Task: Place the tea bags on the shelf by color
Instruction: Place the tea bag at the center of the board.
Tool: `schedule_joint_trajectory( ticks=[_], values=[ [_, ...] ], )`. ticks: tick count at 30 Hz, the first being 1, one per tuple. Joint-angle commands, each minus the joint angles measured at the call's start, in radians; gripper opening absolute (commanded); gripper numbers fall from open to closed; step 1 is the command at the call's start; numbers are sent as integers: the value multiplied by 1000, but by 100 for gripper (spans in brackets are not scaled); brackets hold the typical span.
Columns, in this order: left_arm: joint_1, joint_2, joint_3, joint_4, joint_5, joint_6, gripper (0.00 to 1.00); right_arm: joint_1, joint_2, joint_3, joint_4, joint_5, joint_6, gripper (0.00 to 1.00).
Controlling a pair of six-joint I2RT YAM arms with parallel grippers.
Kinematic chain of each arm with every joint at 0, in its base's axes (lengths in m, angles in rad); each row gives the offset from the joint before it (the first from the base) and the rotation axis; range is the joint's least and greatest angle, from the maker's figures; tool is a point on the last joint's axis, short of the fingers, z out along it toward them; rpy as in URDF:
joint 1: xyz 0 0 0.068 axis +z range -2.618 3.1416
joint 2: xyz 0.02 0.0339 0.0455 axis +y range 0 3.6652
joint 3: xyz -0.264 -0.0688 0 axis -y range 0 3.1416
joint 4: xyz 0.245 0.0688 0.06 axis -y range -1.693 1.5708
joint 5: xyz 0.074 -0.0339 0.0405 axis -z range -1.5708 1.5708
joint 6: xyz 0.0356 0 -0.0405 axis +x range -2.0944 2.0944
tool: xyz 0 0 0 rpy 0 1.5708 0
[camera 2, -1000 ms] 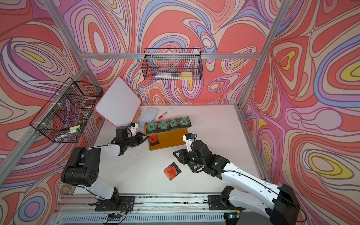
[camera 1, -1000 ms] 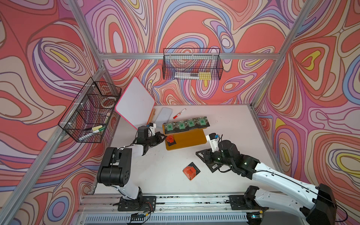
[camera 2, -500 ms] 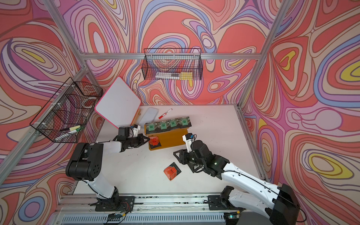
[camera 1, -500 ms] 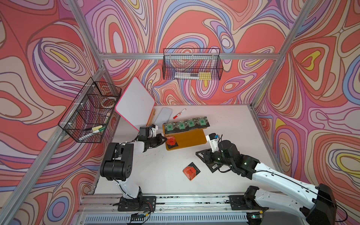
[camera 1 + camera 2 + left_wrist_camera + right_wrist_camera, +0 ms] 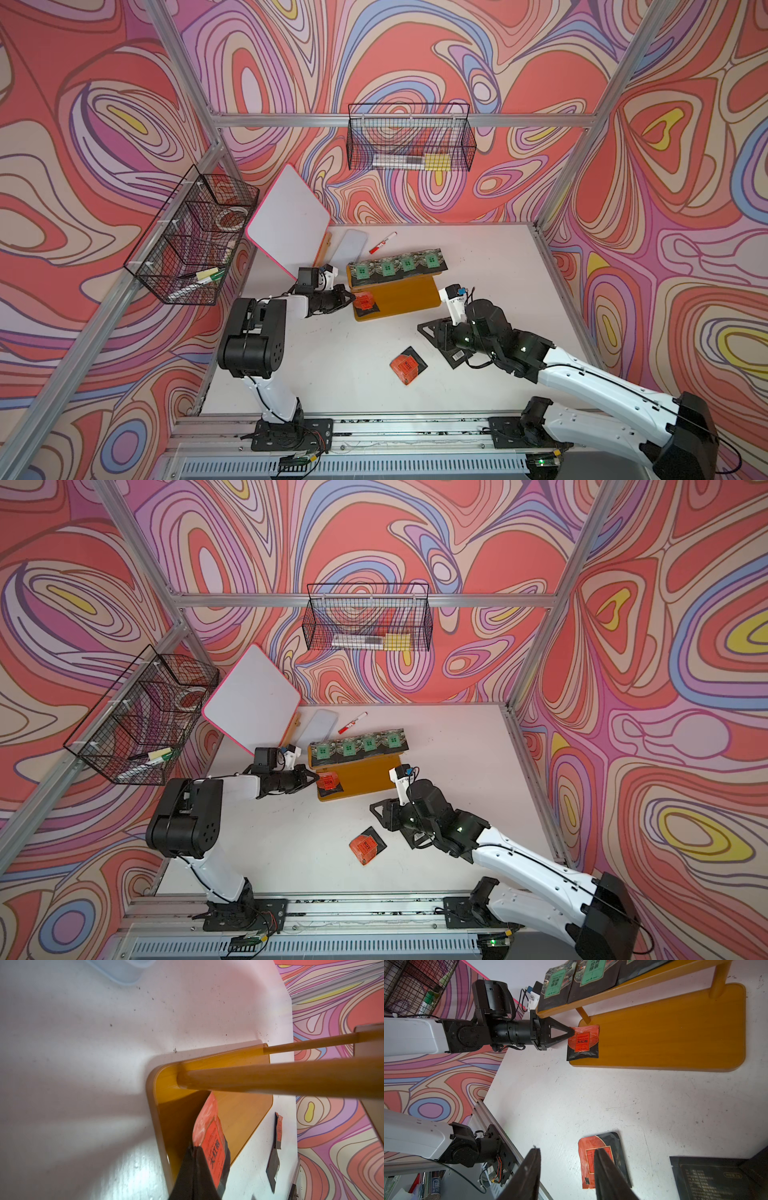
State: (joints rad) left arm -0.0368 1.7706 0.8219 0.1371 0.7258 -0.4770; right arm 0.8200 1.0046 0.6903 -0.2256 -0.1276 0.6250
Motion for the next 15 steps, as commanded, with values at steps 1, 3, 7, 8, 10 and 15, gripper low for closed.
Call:
schedule_joint_trajectory(
  ticks=[1, 3, 7, 8, 10, 15],
  values=[
    [13, 11, 21, -54, -8, 40, 0, 7, 7, 6, -6, -1, -12, 44],
    [15, 13, 23, -60, -8, 44, 0, 7, 9, 7, -4, -3, -11, 44],
    [18, 15, 28, -71, -16, 47, 3, 7, 10, 8, -4, -4, -12, 43],
    [20, 14, 28, -73, -17, 46, 8, 7, 10, 8, -4, -4, -11, 44],
    [20, 13, 28, -76, -19, 48, 18, 7, 9, 8, -4, -6, -12, 43],
    [23, 4, 27, -85, -40, 47, 36, 6, 12, 9, -3, -9, -10, 44]
  ],
)
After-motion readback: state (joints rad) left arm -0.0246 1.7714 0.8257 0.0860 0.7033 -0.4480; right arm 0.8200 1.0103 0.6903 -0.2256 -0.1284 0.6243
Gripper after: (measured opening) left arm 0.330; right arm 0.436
